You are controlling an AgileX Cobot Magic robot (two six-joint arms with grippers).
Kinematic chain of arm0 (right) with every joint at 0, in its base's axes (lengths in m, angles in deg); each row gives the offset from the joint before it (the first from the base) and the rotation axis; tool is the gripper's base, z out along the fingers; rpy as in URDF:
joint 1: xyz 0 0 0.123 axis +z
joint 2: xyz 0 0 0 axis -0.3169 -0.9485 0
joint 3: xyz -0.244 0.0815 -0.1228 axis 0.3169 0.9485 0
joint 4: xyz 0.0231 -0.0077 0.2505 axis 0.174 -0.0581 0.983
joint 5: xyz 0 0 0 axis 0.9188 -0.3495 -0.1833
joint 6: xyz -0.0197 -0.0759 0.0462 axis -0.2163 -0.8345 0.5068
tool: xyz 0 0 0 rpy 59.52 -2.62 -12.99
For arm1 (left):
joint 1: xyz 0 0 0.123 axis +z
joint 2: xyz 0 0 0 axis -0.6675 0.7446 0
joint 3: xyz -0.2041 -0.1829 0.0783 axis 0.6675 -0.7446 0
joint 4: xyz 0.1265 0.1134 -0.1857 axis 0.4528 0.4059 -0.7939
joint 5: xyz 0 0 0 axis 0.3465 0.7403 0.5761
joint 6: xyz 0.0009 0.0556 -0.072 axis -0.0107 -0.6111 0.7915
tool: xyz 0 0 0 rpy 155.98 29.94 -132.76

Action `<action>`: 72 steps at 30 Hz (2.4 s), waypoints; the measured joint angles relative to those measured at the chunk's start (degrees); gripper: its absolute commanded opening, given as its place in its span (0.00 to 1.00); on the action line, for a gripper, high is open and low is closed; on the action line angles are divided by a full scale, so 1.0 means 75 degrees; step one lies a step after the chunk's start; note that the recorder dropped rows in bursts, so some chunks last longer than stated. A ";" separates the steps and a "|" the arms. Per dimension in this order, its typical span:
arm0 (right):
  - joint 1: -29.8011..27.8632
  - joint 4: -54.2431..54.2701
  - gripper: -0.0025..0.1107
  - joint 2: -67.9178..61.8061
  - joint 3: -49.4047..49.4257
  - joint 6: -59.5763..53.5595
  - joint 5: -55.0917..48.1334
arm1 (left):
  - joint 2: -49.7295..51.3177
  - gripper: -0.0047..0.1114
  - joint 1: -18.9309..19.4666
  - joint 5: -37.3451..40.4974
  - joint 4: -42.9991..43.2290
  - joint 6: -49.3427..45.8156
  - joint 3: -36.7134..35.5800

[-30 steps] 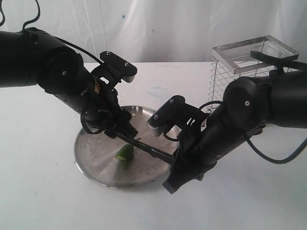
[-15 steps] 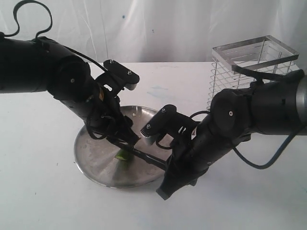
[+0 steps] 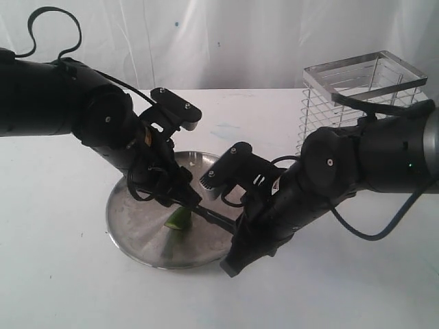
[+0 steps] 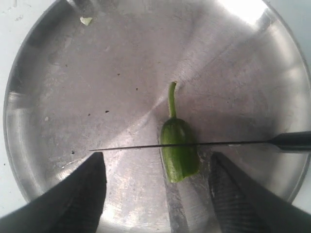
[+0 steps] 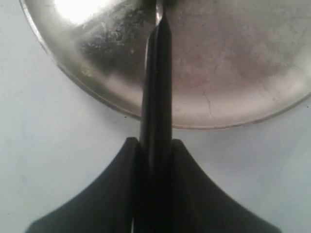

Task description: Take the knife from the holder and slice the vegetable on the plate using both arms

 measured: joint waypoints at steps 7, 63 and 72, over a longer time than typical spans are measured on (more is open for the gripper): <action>0.0000 0.0000 0.02 -0.0081 0.0000 0.0000 0.0089 | 0.0017 0.56 0.0000 -0.0033 0.0000 0.0000 0.0000; 0.0000 0.0029 0.02 -0.0542 0.0000 0.0242 0.0104 | 0.0017 0.56 0.0838 -0.0608 0.0079 0.0764 -0.0244; 0.0000 0.0029 0.02 -0.0542 0.0000 0.0242 0.0104 | 0.0296 0.51 0.0838 -0.0932 0.0036 0.0799 -0.0244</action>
